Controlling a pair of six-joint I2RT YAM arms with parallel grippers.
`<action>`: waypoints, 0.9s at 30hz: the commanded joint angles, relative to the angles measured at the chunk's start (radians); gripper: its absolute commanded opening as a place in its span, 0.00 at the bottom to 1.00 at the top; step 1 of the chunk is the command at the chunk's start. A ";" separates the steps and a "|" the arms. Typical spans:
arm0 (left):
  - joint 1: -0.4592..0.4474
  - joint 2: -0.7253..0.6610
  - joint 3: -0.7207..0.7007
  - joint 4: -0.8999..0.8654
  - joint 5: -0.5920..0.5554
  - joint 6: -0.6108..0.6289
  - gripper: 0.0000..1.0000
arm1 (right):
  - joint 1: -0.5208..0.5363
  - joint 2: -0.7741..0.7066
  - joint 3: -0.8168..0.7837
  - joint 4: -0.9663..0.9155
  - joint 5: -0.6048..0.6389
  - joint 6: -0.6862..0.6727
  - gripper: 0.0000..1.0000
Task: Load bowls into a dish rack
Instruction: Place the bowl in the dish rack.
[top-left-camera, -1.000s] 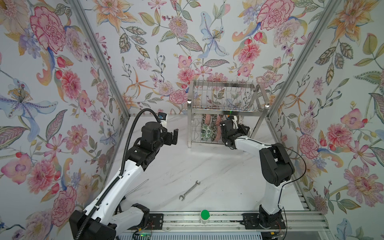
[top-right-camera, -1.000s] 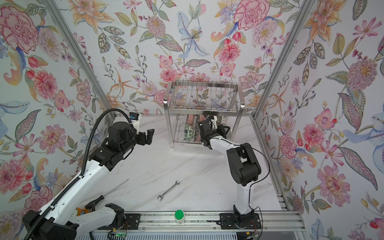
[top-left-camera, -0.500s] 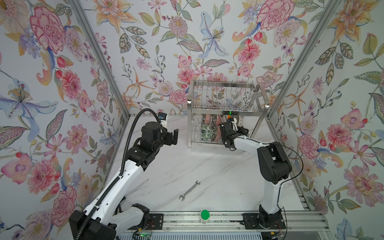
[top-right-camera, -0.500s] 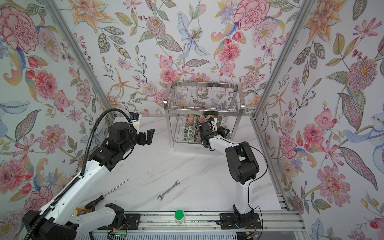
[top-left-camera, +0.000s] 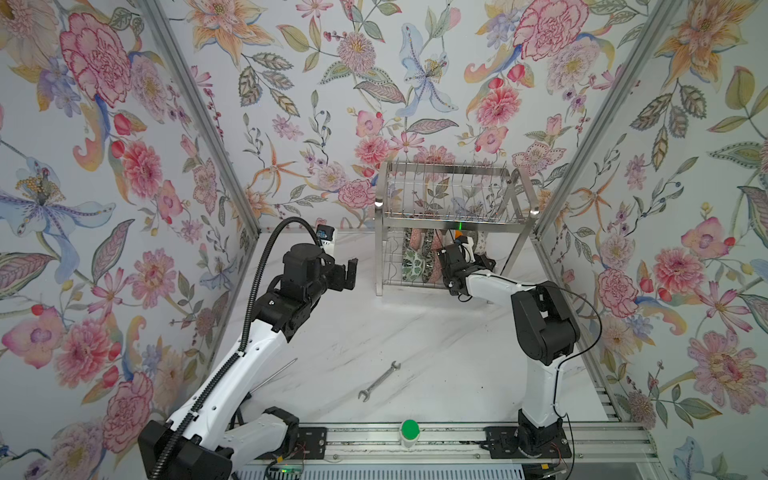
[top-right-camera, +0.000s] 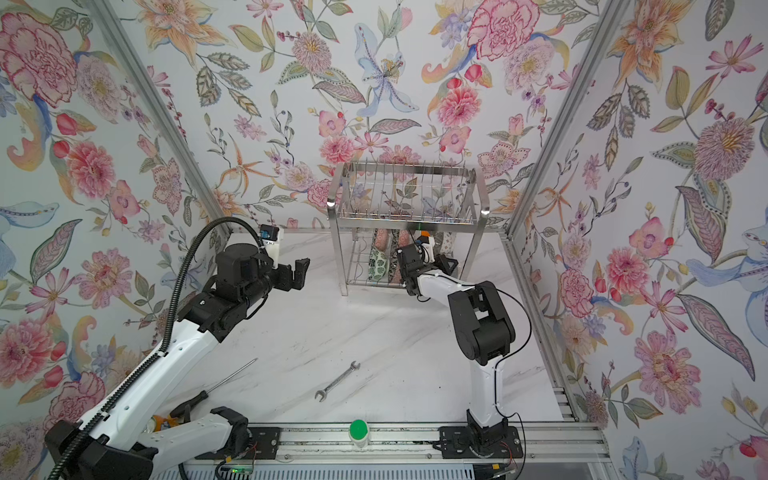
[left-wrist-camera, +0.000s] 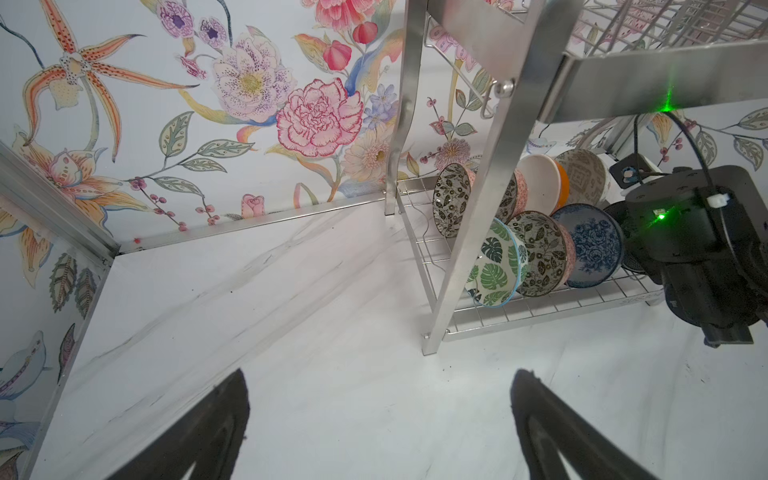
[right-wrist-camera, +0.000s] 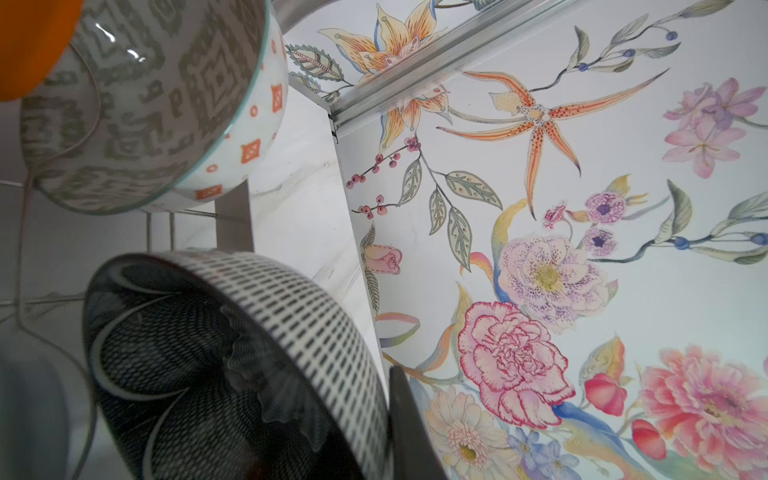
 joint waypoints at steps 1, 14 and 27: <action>0.010 -0.006 0.014 -0.007 0.002 0.001 0.99 | -0.008 0.021 0.034 -0.018 0.021 0.042 0.00; 0.010 -0.004 0.017 -0.014 -0.002 0.003 0.99 | -0.007 0.052 0.063 -0.049 0.015 0.074 0.00; 0.011 -0.005 0.018 -0.021 -0.006 0.004 0.99 | 0.002 0.085 0.078 -0.060 0.008 0.085 0.00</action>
